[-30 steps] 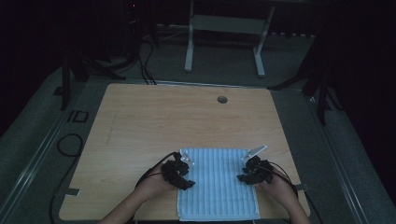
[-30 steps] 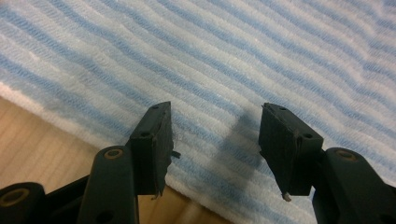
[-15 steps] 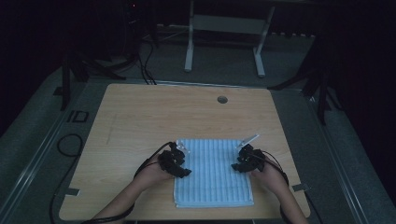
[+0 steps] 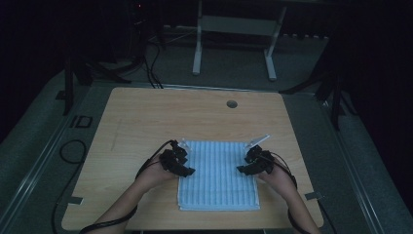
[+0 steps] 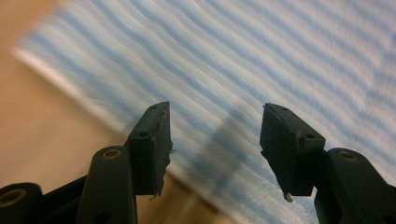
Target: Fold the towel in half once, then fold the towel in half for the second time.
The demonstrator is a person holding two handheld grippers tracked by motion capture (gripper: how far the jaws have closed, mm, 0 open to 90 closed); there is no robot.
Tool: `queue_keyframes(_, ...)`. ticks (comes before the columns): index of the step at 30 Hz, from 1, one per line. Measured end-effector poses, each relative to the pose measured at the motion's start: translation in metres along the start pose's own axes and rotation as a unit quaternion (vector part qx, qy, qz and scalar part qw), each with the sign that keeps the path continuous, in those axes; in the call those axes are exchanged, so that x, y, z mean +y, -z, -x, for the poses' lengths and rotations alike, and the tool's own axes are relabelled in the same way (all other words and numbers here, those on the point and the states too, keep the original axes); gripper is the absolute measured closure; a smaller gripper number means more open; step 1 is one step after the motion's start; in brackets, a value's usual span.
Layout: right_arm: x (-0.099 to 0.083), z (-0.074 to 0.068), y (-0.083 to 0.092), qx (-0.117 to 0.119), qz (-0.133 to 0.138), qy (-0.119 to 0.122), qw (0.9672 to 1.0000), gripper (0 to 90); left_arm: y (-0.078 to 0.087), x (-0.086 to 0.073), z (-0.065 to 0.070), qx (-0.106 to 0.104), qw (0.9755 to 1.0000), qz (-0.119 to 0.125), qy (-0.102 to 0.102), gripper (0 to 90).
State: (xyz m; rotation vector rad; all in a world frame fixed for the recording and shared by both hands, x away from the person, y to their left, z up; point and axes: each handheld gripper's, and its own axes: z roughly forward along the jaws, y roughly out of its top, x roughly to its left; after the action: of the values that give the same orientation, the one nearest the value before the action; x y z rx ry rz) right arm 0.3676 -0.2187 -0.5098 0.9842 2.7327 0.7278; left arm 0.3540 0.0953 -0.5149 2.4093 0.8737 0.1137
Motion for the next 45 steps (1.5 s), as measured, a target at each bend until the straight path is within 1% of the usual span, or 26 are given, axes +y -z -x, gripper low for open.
queue_keyframes(1, 0.003, 0.002, 0.004, -0.001, 0.004, -0.001, 1.0, 46.7, 0.005, 0.003, -0.005, 0.02, 0.9998, 0.002, 0.004, 43.4)
queue_keyframes(2, 0.007, 0.007, 0.01, -0.008, 0.011, -0.002, 0.9999, 47.9, 0.009, 0.006, -0.01, 0.029, 0.9995, 0.007, 0.009, 43.4)
queue_keyframes(4, 0.016, 0.018, 0.02, -0.024, 0.02, -0.006, 0.9995, 48.8, 0.015, 0.013, -0.021, 0.034, 0.9989, 0.022, 0.025, 43.4)
queue_keyframes(5, 0.02, 0.024, 0.023, -0.024, 0.026, -0.01, 0.9993, 49.0, 0.017, 0.017, -0.027, 0.033, 0.9987, 0.026, 0.027, 43.3)
queue_keyframes(6, 0.024, 0.031, 0.026, -0.019, 0.029, -0.014, 0.9993, 48.9, 0.018, 0.021, -0.032, 0.031, 0.9986, 0.03, 0.031, 42.2)
queue_keyframes(7, 0.024, 0.031, 0.026, -0.019, 0.029, -0.014, 0.9993, 48.9, 0.018, 0.021, -0.032, 0.031, 0.9986, 0.03, 0.031, 41.9)
queue_keyframes(8, 0.027, 0.039, 0.027, -0.016, 0.033, -0.018, 0.9991, 49.0, 0.017, 0.027, -0.042, 0.034, 0.9982, 0.036, 0.033, 41.9)
queue_keyframes(9, 0.033, 0.054, 0.026, -0.006, 0.036, -0.034, 0.9988, 49.8, 0.015, 0.031, -0.049, 0.037, 0.9979, 0.036, 0.039, 41.9)
queue_keyframes(10, 0.036, 0.063, 0.025, 0.0, 0.036, -0.044, 0.9984, 49.8, 0.013, 0.033, -0.053, 0.04, 0.9977, 0.035, 0.042, 41.9)
queue_keyframes(13, 0.041, 0.078, 0.016, -0.002, 0.015, -0.063, 0.9979, 50.9, 0.005, 0.037, -0.067, 0.041, 0.998, 0.028, 0.04, 41.9)
queue_keyframes(17, 0.044, 0.091, 0.0, 0.005, -0.011, -0.078, 0.9969, 51.0, -0.008, 0.035, -0.085, 0.026, 0.9979, 0.011, 0.059, 42.0)
queue_keyframes(19, 0.043, 0.095, -0.008, 0.005, -0.023, -0.089, 0.9958, 51.6, -0.013, 0.034, -0.09, 0.027, 0.9975, 0.006, 0.066, 42.0)
queue_keyframes(20, 0.043, 0.097, -0.011, 0.007, -0.028, -0.091, 0.9954, 51.6, -0.016, 0.032, -0.092, 0.017, 0.9971, 0.007, 0.074, 42.1)
queue_keyframes(21, 0.042, 0.099, -0.015, 0.01, -0.035, -0.097, 0.9946, 51.7, -0.018, 0.032, -0.094, 0.009, 0.9972, 0.008, 0.074, 42.5)
queue_keyframes(25, 0.038, 0.101, -0.027, 0.018, -0.058, -0.097, 0.9934, 55.7, -0.024, 0.031, -0.093, 0.01, 0.9976, -0.003, 0.069, 49.5)
queue_keyframes(28, 0.038, 0.1, -0.032, 0.023, -0.072, -0.093, 0.9928, 60.5, -0.029, 0.032, -0.091, 0.004, 0.998, -0.014, 0.061, 55.3)
queue_keyframes(29, 0.039, 0.099, -0.032, 0.024, -0.071, -0.09, 0.9931, 62.8, -0.03, 0.032, -0.09, 0.004, 0.9982, -0.019, 0.057, 58.0)
queue_keyframes(31, 0.041, 0.097, -0.033, 0.027, -0.073, -0.088, 0.9931, 66.5, -0.032, 0.032, -0.089, 0.002, 0.9986, -0.013, 0.052, 65.2)
queue_keyframes(32, 0.041, 0.096, -0.034, 0.028, -0.074, -0.086, 0.9931, 70.7, -0.032, 0.032, -0.088, 0.002, 0.9986, -0.011, 0.053, 70.5)
queue_keyframes(34, 0.042, 0.094, -0.035, 0.031, -0.079, -0.078, 0.9934, 78.3, -0.032, 0.031, -0.088, -0.007, 0.9982, -0.004, 0.06, 78.4)
queue_keyframes(36, 0.044, 0.091, -0.034, 0.022, -0.08, -0.065, 0.9945, 83.1, -0.03, 0.032, -0.088, -0.003, 0.9981, 0.005, 0.061, 85.4)
queue_keyframes(38, 0.047, 0.09, -0.031, 0.013, -0.076, -0.059, 0.9953, 84.2, -0.024, 0.033, -0.088, 0.0, 0.9978, 0.018, 0.064, 86.8)
queue_keyframes(42, 0.055, 0.09, -0.018, 0.002, -0.054, -0.056, 0.997, 84.5, -0.006, 0.038, -0.088, 0.009, 0.9977, 0.039, 0.055, 87.4)
queue_keyframes(43, 0.055, 0.09, -0.018, 0.002, -0.054, -0.056, 0.997, 84.5, -0.006, 0.038, -0.088, 0.009, 0.9977, 0.039, 0.055, 87.4)
queue_keyframes(44, 0.057, 0.09, -0.014, 0.0, -0.049, -0.054, 0.9974, 84.5, 0.007, 0.041, -0.086, 0.013, 0.9974, 0.05, 0.05, 87.4)
queue_keyframes(45, 0.062, 0.087, -0.002, -0.005, -0.033, -0.045, 0.9984, 84.5, 0.013, 0.042, -0.084, 0.017, 0.9972, 0.057, 0.046, 87.4)
